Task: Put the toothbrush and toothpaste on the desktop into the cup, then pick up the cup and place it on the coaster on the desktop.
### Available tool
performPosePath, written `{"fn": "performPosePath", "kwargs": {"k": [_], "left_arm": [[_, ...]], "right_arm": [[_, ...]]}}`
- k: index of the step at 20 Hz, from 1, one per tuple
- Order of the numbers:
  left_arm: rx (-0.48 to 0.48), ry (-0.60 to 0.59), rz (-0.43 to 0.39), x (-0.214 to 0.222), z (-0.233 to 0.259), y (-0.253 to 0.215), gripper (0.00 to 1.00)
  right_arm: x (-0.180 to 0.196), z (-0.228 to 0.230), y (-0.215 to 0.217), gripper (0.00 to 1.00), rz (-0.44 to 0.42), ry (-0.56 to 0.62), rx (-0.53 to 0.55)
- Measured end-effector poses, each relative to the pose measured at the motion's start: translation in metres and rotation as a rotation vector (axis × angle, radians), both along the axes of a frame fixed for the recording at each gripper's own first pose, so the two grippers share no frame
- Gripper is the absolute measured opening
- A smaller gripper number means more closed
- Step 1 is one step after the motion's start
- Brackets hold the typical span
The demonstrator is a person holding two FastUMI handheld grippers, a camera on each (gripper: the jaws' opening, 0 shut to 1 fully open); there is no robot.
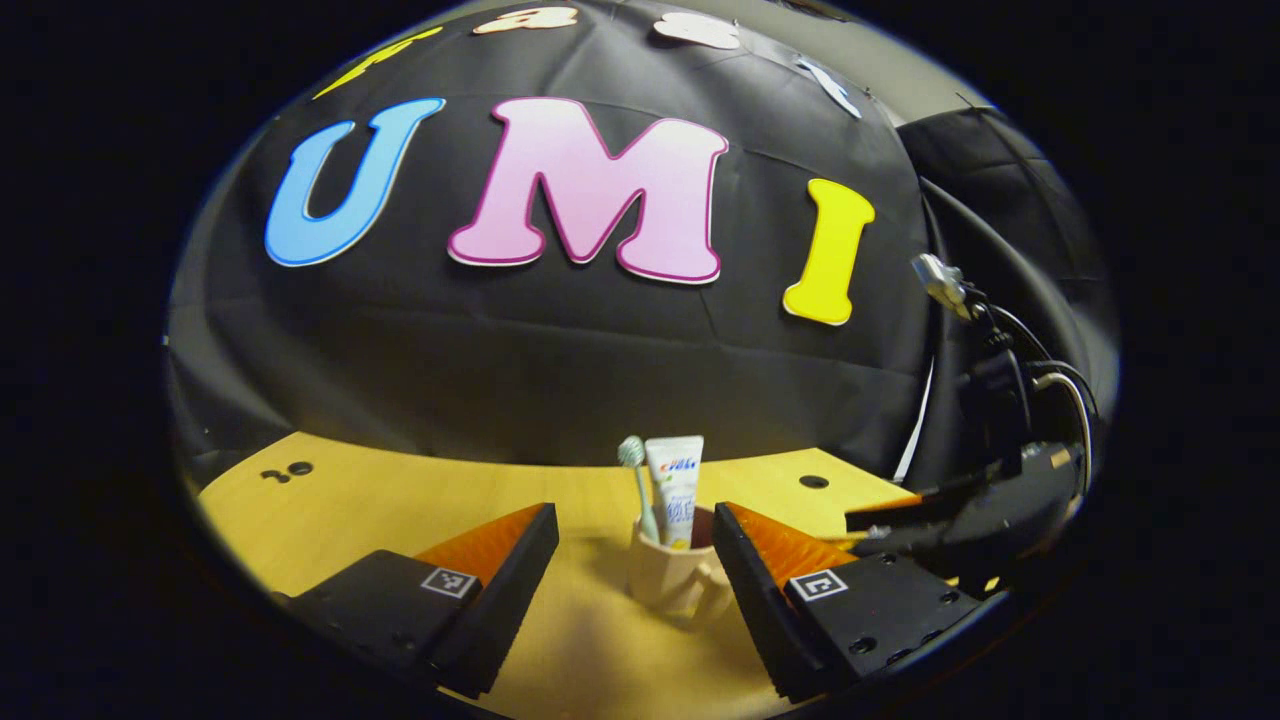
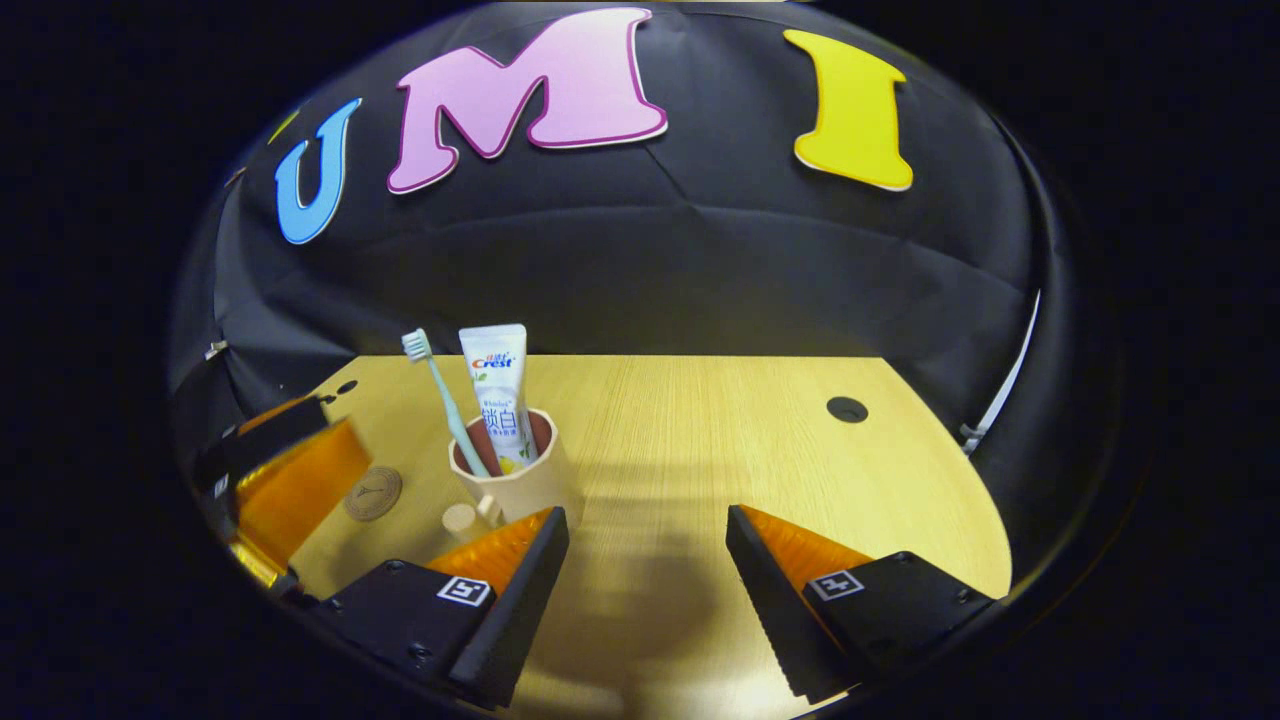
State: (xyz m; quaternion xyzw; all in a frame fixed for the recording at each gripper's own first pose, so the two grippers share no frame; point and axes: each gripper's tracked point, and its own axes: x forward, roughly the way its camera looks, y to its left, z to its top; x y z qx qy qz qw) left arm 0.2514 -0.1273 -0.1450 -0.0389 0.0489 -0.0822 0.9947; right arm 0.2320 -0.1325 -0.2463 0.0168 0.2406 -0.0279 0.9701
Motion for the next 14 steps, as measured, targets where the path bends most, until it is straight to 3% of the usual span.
{"fn": "performPosePath", "kwargs": {"k": [5,14], "left_arm": [[-0.052,0.132,0.075,-0.069,-0.03,0.004,0.98],[-0.01,0.2,0.02,-0.113,-0.02,0.011,0.98]], "right_arm": [[0.009,0.017,0.024,0.98,0.043,0.019,0.008],[0.032,0.004,0.065,0.97,0.065,0.243,0.124]]}}
